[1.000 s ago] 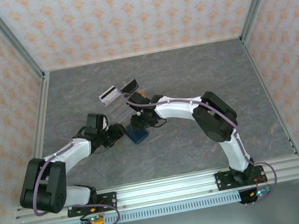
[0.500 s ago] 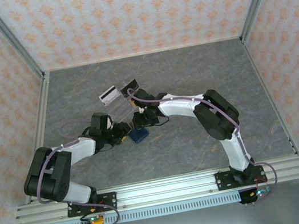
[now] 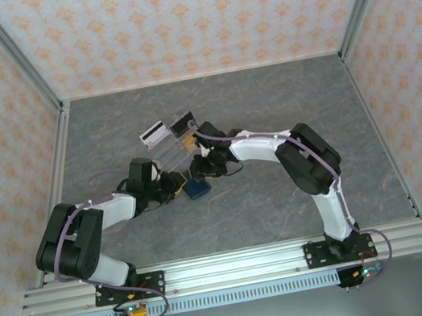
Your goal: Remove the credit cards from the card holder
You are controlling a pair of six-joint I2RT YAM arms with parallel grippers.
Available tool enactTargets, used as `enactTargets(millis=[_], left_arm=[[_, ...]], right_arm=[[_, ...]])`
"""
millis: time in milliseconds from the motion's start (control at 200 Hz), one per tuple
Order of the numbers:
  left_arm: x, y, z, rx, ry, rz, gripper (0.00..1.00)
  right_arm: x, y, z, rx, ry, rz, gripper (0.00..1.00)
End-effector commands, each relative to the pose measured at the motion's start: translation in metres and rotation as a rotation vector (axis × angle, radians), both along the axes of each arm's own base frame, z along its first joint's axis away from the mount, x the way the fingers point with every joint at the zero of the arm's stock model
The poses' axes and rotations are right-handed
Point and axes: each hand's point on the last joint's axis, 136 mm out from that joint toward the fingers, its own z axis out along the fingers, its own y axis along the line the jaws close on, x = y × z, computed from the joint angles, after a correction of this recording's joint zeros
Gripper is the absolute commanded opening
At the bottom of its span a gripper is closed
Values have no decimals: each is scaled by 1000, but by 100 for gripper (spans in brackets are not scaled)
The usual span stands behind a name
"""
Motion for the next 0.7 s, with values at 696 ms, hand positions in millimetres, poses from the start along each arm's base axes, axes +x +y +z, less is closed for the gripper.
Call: enactTargets(millis=[696], left_arm=[[38, -10, 104, 943, -243, -366, 5]], right_arm=[[52, -222, 95, -222, -300, -542, 78]])
